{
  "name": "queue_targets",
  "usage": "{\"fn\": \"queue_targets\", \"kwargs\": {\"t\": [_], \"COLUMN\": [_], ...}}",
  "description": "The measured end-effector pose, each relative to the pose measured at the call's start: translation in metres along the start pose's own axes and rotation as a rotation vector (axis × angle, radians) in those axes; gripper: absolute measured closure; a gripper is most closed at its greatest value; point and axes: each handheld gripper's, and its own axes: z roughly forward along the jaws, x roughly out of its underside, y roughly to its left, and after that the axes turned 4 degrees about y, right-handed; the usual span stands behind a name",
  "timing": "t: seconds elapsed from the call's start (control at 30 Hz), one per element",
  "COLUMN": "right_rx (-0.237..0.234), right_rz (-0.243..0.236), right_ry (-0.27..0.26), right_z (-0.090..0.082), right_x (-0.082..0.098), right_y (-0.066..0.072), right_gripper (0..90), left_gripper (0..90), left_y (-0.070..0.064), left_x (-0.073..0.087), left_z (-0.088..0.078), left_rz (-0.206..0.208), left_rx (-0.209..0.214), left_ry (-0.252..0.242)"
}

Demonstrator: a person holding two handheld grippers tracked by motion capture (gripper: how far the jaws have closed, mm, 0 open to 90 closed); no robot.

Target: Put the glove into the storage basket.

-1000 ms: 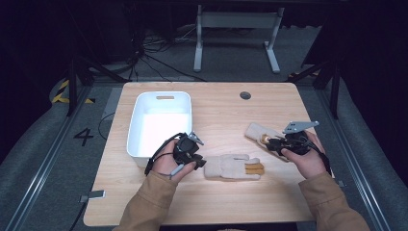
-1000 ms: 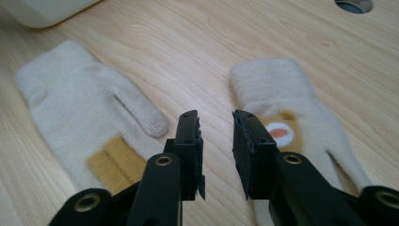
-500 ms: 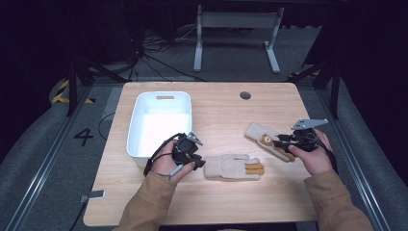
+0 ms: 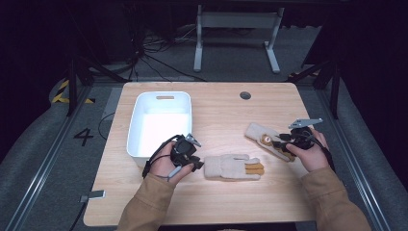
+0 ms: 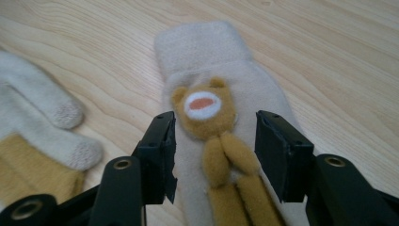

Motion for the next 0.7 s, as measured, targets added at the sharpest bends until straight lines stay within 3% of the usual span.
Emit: {"fn": "queue_targets", "kwargs": {"t": [0.4, 0.7], "right_rx": [-0.002, -0.007], "right_rz": [0.015, 0.006], "right_ry": [0.028, 0.094], "right_z": [0.023, 0.037], "right_x": [-0.004, -0.001], "right_y": [-0.006, -0.008], "right_gripper": [46.4, 45.2], "left_gripper": [73.1, 73.1], "left_y": [0.001, 0.002], "left_x": [0.009, 0.011], "left_z": [-0.001, -0.002], "left_rz": [-0.023, -0.029], "left_rx": [-0.011, -0.014], "left_ry": [0.006, 0.005]}}
